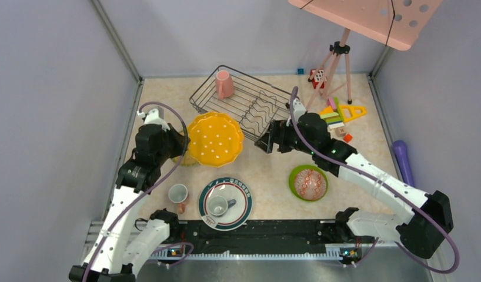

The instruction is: Load the mixed dishes into the dish rack

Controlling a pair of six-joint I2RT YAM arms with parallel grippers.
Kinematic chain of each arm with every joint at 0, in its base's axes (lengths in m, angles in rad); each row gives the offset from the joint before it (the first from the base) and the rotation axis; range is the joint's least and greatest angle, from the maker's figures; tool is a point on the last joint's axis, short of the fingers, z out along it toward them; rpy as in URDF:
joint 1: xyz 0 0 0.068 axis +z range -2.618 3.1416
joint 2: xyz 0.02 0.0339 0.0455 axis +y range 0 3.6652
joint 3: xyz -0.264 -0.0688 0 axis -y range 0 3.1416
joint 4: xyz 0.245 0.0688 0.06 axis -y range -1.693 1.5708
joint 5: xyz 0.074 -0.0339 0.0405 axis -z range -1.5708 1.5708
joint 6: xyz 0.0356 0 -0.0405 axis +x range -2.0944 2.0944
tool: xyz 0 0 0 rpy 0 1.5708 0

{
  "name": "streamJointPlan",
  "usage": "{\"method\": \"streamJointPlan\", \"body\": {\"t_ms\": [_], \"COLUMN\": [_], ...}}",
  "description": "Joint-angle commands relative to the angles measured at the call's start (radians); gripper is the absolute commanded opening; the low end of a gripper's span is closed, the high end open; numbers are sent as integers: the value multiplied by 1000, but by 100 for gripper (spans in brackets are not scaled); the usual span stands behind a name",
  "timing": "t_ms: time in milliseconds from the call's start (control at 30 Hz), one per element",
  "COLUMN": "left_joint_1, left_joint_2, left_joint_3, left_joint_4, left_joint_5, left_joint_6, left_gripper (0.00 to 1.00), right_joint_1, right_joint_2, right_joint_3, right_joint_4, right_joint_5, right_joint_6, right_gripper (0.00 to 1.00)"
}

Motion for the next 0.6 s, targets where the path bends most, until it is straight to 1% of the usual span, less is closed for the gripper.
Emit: {"method": "streamJointPlan", "body": {"t_ms": [0,167,267,400,567], "left_joint_1": [0,0,0,0,0], "left_joint_2": [-27,21,54,85,107], "left_joint_3": [42,23,21,22,19], "left_joint_4": [306,447,493,532,574], "left_joint_5": [206,299,332,371,410], "left_joint_6": [-107,-176,-197,-214,-226], "left_gripper": [0,0,0,0,0], "right_joint_1": [-39,-99,-125,-135,-138], "right_joint_2": [19,54,73,85,129], "right_joint_3": [82,105,107,103,127], "right_joint_4": [112,183,248,304,312], "right_joint_5": [-93,-197,-285,-328,-355], "right_joint_6": [49,121,153,188,214], "right_gripper": [88,86,85,83,79]}}
